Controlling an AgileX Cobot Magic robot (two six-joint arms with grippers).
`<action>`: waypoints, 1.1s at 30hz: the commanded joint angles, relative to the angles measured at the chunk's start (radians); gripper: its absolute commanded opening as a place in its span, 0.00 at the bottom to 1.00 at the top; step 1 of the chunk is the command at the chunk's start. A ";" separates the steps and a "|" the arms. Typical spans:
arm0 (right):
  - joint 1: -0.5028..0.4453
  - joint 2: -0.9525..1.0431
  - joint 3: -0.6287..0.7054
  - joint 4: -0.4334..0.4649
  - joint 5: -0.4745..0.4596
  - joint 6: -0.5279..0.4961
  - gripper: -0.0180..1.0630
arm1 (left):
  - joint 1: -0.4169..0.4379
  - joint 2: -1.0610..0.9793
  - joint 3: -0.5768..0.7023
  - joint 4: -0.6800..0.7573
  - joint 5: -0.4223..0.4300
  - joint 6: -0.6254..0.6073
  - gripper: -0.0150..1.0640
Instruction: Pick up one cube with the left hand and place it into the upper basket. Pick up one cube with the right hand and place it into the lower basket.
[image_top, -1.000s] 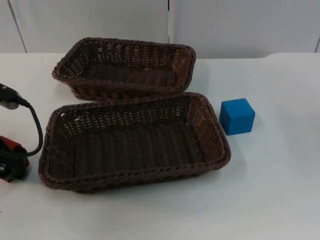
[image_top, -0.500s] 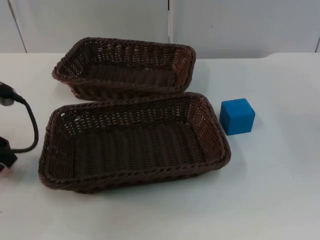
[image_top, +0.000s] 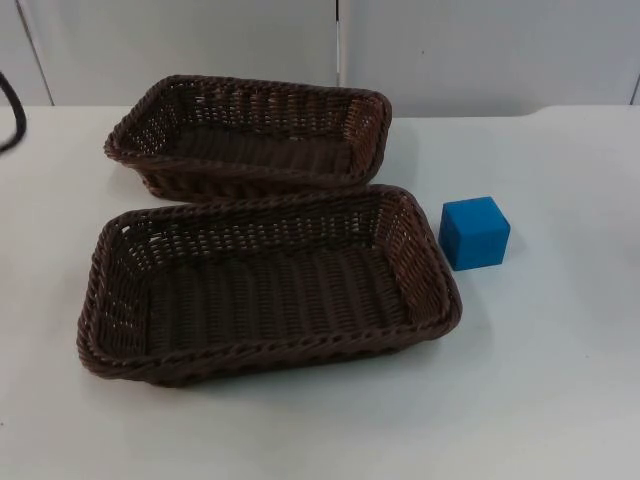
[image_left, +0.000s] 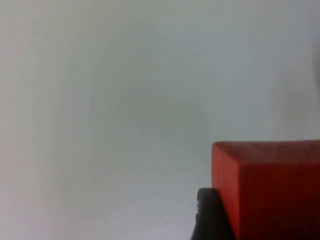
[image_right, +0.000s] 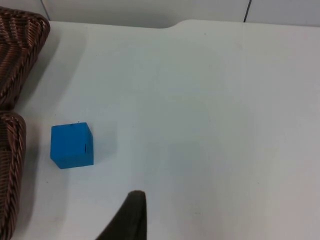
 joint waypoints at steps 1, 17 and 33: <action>-0.004 0.000 -0.004 -0.007 0.004 0.000 0.99 | 0.001 -0.078 -0.003 -0.065 0.036 -0.011 0.01; -0.004 0.000 -0.004 -0.005 0.004 0.000 0.99 | 0.001 -0.188 -0.003 -0.095 0.078 -0.011 0.01; -0.004 0.000 -0.004 -0.003 0.011 0.000 0.99 | -0.093 -0.188 -0.003 -0.117 0.052 -0.005 0.01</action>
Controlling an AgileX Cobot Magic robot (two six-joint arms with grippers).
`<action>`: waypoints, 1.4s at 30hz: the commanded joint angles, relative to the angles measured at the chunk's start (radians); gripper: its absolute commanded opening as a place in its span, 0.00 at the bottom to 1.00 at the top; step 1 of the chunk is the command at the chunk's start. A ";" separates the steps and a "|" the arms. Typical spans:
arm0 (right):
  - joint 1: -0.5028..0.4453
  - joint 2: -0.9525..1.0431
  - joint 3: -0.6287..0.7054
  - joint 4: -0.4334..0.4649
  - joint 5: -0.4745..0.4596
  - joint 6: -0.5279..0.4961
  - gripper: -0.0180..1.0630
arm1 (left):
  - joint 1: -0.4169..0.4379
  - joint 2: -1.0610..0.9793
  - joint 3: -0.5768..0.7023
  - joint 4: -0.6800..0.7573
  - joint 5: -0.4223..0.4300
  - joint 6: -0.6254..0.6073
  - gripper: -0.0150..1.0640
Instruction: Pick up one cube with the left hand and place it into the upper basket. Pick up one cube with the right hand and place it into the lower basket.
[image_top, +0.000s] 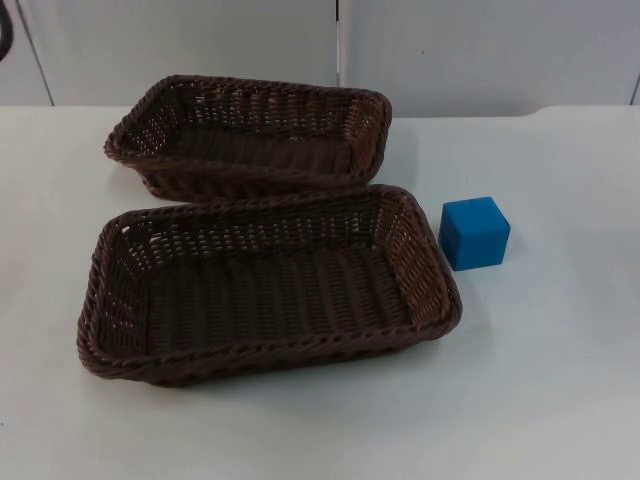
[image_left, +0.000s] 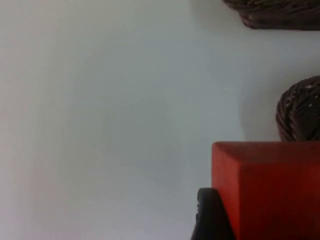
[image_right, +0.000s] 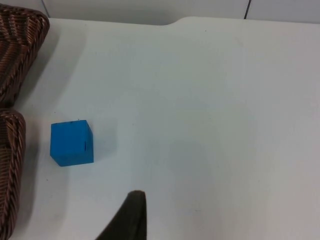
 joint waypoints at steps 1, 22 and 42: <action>-0.004 -0.003 -0.004 -0.003 0.006 0.000 0.99 | -0.018 -0.009 -0.003 -0.009 -0.028 -0.001 0.01; -0.004 -0.003 -0.004 0.023 0.012 0.000 0.99 | -0.097 0.003 -0.003 -0.083 -0.151 -0.001 0.01; -0.004 -0.003 -0.004 0.020 0.012 0.000 0.99 | -0.277 0.367 -0.259 -0.074 -0.237 -0.001 0.01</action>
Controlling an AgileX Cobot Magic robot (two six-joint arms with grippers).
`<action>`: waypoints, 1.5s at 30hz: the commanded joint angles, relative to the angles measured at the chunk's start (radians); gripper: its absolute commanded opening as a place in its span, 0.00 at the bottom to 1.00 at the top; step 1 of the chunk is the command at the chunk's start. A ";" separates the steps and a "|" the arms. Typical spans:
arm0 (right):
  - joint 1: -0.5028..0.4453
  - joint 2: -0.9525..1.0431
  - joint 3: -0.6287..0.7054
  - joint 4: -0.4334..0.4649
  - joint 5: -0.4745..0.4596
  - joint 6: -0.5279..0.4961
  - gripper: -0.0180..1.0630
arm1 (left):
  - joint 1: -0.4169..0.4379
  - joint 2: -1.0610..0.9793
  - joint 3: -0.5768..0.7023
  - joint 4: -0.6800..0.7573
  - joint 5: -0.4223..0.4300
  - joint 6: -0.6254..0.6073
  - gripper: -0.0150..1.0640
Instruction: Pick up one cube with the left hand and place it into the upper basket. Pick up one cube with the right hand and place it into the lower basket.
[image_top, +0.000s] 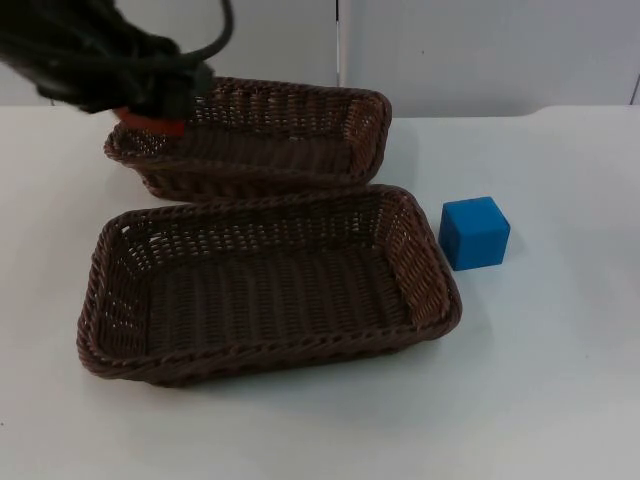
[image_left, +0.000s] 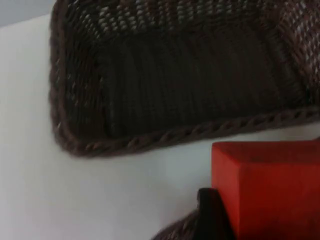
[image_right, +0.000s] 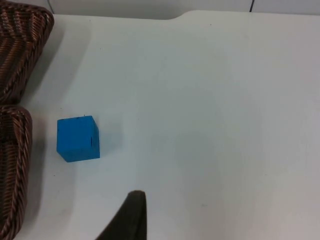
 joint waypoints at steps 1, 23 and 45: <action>-0.004 -0.003 -0.004 -0.001 -0.003 0.000 0.99 | -0.011 0.038 -0.055 0.004 0.014 -0.003 0.01; -0.004 -0.003 -0.002 -0.001 -0.001 0.000 0.99 | -0.011 0.562 -0.663 -0.017 0.131 -0.005 0.01; -0.004 -0.003 -0.002 -0.001 0.008 0.000 0.99 | -0.011 0.708 -0.780 -0.119 0.142 -0.003 0.71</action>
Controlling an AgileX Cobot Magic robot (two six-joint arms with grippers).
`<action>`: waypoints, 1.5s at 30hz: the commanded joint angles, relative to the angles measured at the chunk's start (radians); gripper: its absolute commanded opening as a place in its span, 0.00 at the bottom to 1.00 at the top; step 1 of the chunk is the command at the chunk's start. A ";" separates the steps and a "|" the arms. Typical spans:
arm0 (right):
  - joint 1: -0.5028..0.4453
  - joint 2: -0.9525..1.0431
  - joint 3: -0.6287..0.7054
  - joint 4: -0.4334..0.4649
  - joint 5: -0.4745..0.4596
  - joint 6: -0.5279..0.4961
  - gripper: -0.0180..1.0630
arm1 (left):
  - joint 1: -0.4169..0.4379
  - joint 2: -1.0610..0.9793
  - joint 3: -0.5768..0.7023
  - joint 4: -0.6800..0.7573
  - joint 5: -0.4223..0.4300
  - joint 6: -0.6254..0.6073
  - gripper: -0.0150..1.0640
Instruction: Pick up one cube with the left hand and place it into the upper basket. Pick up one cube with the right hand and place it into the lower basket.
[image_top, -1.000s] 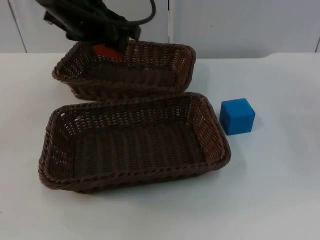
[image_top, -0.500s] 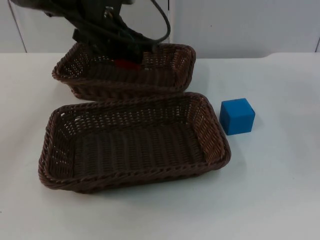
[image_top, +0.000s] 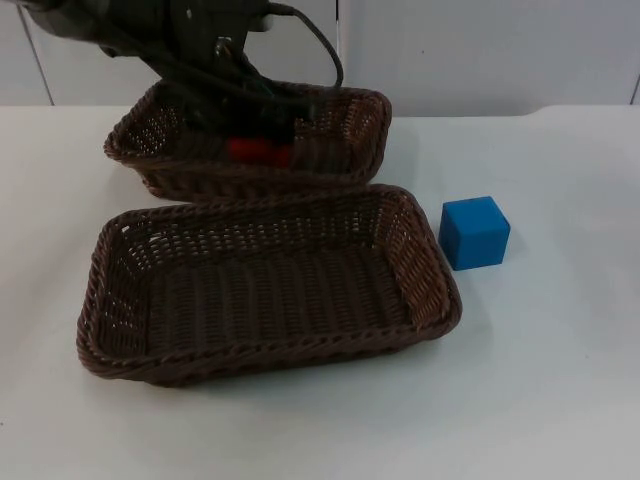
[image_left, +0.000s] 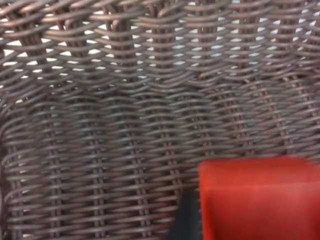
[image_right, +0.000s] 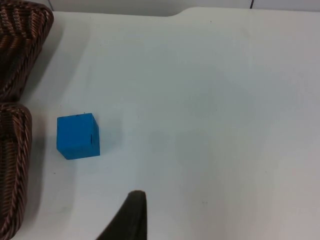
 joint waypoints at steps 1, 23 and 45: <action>-0.004 -0.003 -0.002 -0.001 0.002 -0.002 0.99 | -0.006 -0.006 -0.005 -0.032 -0.006 -0.003 0.75; -0.004 -0.003 -0.002 -0.005 0.004 -0.002 0.99 | -0.006 -0.201 -0.005 -0.004 0.243 -0.003 0.81; -0.004 -0.003 -0.002 -0.005 0.004 -0.002 0.99 | -0.071 -0.489 -0.005 0.009 0.424 0.020 0.81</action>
